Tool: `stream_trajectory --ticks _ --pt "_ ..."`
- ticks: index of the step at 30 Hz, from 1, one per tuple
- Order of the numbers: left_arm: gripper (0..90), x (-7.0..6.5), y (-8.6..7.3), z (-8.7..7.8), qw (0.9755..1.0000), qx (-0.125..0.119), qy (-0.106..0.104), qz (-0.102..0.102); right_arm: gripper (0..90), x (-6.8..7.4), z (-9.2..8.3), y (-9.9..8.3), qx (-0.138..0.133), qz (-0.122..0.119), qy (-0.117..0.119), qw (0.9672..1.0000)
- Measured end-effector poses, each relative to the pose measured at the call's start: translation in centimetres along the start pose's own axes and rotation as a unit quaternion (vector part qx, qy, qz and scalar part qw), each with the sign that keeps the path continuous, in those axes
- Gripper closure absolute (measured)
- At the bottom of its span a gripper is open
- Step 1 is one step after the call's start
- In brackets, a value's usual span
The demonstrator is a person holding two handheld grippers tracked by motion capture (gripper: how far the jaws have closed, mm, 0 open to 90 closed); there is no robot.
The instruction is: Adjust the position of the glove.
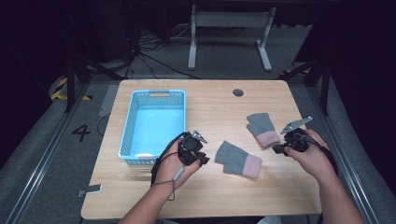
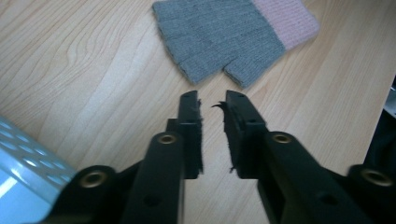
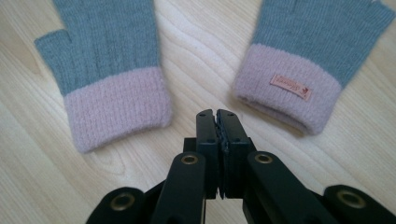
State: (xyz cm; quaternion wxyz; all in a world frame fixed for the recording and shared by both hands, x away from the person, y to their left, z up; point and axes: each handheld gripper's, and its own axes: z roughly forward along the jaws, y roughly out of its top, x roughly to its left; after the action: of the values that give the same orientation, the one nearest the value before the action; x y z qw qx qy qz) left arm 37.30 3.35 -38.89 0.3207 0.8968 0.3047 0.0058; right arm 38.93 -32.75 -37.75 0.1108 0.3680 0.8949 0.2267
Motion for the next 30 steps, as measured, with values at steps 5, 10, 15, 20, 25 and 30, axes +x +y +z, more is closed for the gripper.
stream_trajectory --ticks 5,10,15,20,25,30 --pt "89.8 -0.1 0.4 0.2 1.0000 -0.004 0.004 0.005 89.0 -0.1 0.1 -0.5 0.004 0.006 0.005 1.0000" --pt "89.9 -0.3 0.9 0.8 0.9999 -0.004 -0.010 0.004 89.1 0.2 0.0 -0.9 -0.002 0.008 0.024 0.9997" --pt "89.8 -0.3 1.4 1.6 0.9999 -0.002 -0.007 0.014 89.2 0.5 0.0 -1.3 -0.002 0.012 0.030 0.9995" --pt "89.5 -0.4 1.7 2.6 0.9998 -0.003 -0.004 0.019 89.2 0.7 0.4 -1.5 0.001 0.013 0.042 0.9990" --pt "88.2 -0.3 2.1 3.7 0.9996 -0.008 -0.005 0.026 89.1 2.1 0.6 -1.1 -0.015 -0.005 0.081 0.9965" --pt "88.3 -0.1 2.6 4.8 0.9995 -0.004 -0.013 0.028 89.2 3.7 1.1 -1.1 -0.025 -0.021 0.089 0.9955"
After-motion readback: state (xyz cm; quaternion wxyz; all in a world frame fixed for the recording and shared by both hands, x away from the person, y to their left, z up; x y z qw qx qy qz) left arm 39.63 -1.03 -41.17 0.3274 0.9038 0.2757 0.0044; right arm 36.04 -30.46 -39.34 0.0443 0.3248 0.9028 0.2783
